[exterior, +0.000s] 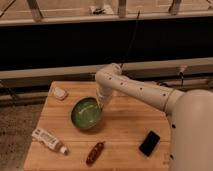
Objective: Drag the ceramic bowl in a circle
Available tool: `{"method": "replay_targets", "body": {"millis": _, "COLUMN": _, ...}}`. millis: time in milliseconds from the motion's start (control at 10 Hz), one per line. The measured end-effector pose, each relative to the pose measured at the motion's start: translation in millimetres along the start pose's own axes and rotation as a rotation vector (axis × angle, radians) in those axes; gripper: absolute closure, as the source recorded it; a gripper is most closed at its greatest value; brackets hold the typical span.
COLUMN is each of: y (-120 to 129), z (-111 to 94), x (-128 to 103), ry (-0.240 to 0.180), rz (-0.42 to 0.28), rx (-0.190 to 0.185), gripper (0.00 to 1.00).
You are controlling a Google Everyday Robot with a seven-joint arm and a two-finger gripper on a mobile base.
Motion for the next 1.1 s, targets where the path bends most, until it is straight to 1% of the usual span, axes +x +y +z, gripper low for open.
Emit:
{"method": "replay_targets", "body": {"millis": 500, "y": 0.7, "z": -4.9, "x": -0.8, "ry": 0.017, "rz": 0.002, "rx": 0.01, "gripper": 1.0}}
{"method": "replay_targets", "body": {"millis": 800, "y": -5.2, "z": -6.3, "x": -0.7, "ry": 0.025, "rz": -0.005, "rx": 0.013, "gripper": 1.0}}
{"method": "replay_targets", "body": {"millis": 1100, "y": -4.9, "z": -10.1, "x": -3.2, "ry": 0.037, "rz": -0.004, "rx": 0.016, "gripper": 1.0}}
